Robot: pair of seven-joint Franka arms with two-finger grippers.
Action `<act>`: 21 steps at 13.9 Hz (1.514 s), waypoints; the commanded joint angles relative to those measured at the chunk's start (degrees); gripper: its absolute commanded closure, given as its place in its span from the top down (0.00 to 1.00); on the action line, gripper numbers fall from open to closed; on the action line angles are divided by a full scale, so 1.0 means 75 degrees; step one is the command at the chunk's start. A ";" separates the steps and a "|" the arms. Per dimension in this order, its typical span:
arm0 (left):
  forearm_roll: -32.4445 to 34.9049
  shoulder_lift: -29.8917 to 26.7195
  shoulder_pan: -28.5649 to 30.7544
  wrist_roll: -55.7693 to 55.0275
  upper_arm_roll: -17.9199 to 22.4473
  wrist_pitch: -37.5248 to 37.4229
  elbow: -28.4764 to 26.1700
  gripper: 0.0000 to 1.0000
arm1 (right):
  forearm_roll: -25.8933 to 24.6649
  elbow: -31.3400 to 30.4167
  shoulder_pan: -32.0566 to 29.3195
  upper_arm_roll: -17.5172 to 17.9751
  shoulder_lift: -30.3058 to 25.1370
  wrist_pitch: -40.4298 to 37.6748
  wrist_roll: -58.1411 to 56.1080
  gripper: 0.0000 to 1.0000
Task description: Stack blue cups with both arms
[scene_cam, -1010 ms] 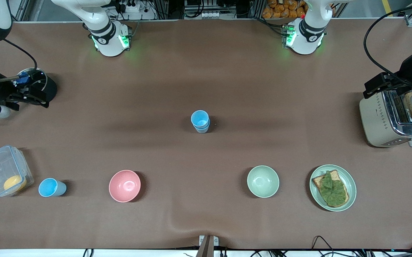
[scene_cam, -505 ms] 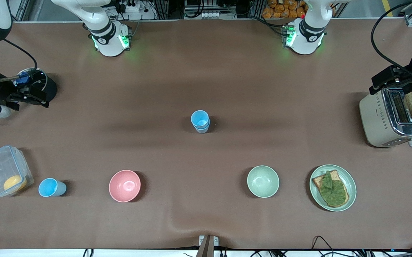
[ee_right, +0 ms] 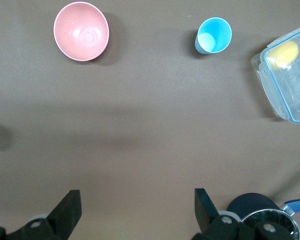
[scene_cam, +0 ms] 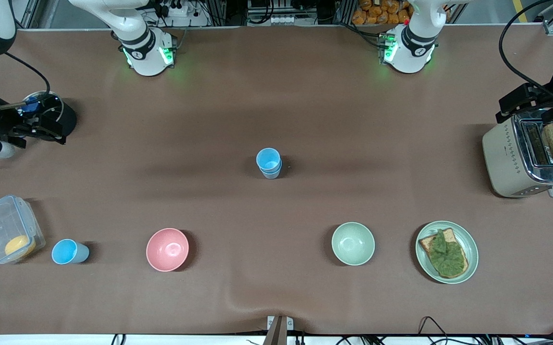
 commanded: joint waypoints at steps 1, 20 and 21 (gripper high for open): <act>-0.0115 -0.0071 0.0018 0.0175 0.0003 -0.0147 0.0062 1.00 | 0.0067 0.0166 -0.0105 0.0086 0.0065 -0.0125 0.0089 1.00; -0.0127 -0.0083 0.0018 0.0057 -0.0078 -0.0147 0.0051 1.00 | 0.0079 0.0166 -0.0081 0.0097 0.0077 -0.0102 0.0089 1.00; -0.0127 -0.0083 0.0018 0.0057 -0.0079 -0.0147 0.0051 1.00 | 0.0079 0.0166 -0.0082 0.0097 0.0077 -0.0102 0.0089 1.00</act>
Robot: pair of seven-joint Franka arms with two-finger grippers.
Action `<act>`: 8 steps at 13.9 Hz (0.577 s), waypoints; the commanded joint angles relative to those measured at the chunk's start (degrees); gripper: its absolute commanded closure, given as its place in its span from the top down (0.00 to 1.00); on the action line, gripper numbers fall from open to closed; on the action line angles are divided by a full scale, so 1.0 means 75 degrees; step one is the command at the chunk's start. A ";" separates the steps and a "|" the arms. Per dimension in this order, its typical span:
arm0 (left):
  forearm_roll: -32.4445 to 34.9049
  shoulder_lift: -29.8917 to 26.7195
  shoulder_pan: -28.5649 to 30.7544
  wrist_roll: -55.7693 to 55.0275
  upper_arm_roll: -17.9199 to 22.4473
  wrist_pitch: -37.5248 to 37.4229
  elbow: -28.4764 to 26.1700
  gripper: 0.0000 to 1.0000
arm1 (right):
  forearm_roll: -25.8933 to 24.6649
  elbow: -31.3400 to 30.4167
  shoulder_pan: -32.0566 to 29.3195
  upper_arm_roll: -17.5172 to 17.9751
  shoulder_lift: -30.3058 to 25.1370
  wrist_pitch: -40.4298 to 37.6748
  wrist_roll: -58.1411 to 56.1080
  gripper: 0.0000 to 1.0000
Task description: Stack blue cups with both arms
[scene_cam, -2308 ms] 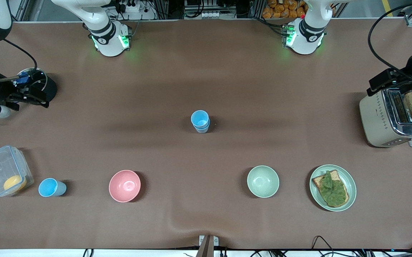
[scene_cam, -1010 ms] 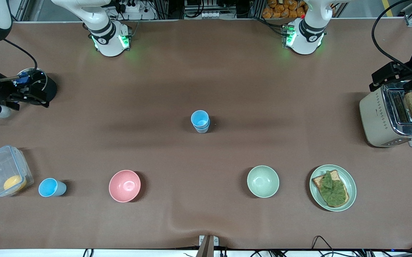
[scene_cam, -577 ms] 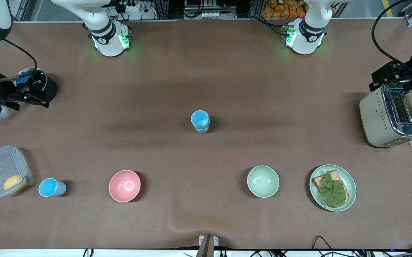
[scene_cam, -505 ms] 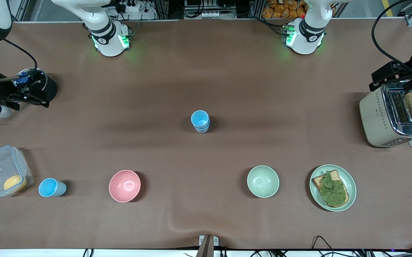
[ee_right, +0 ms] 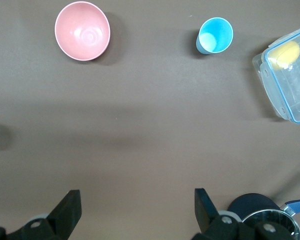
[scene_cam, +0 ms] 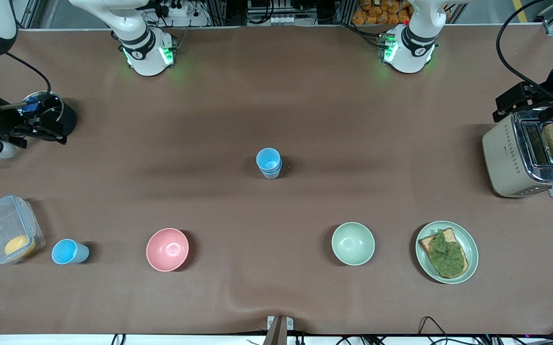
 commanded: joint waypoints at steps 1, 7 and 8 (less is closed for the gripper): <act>-0.0115 -0.0056 0.0010 0.0069 0.0004 -0.0122 0.0051 1.00 | 0.0070 0.0166 -0.0070 0.0088 0.0072 -0.0098 0.0088 1.00; -0.0115 -0.0068 0.0069 0.0150 0.0062 -0.0122 0.0051 1.00 | 0.0070 0.0166 -0.0070 0.0100 0.0061 -0.0122 0.0088 1.00; -0.0115 -0.0068 0.0069 0.0116 0.0051 -0.0122 0.0062 1.00 | 0.0070 0.0166 -0.0082 0.0100 0.0061 -0.0122 0.0088 1.00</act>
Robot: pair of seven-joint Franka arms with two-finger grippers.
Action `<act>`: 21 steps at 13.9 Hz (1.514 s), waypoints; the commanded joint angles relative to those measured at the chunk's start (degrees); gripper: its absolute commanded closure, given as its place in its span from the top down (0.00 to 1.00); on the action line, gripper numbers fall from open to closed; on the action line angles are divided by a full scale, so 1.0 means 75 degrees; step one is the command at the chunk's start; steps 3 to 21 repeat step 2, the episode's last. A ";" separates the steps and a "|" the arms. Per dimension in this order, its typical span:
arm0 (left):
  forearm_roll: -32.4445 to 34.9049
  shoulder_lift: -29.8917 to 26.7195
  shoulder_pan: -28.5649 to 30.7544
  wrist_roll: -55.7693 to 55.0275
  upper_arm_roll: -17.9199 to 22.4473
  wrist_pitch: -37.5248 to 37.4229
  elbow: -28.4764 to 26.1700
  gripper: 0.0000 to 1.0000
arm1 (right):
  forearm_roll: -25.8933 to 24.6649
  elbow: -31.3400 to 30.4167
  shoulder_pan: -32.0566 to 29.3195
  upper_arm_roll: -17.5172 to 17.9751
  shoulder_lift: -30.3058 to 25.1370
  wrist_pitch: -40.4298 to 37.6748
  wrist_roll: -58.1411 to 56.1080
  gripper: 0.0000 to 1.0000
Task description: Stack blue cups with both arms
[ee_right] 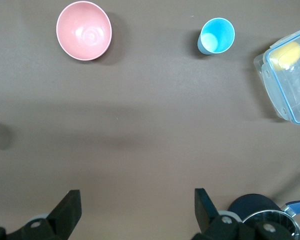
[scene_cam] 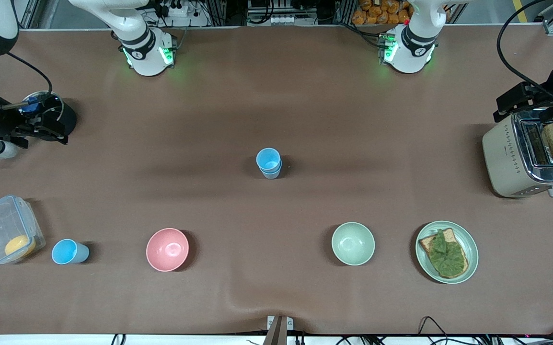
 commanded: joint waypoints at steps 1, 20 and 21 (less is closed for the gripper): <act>-0.0127 -0.0068 0.0039 0.0081 -0.0015 -0.0122 0.0062 1.00 | 0.0069 0.0166 -0.0082 0.0064 0.0060 -0.0121 0.0088 1.00; -0.0115 -0.0068 0.0039 0.0069 -0.0027 -0.0122 0.0051 1.00 | 0.0069 0.0166 -0.0059 0.0064 0.0060 -0.0110 0.0088 1.00; -0.0115 -0.0068 0.0039 0.0069 -0.0027 -0.0122 0.0051 1.00 | 0.0069 0.0166 -0.0059 0.0064 0.0060 -0.0110 0.0088 1.00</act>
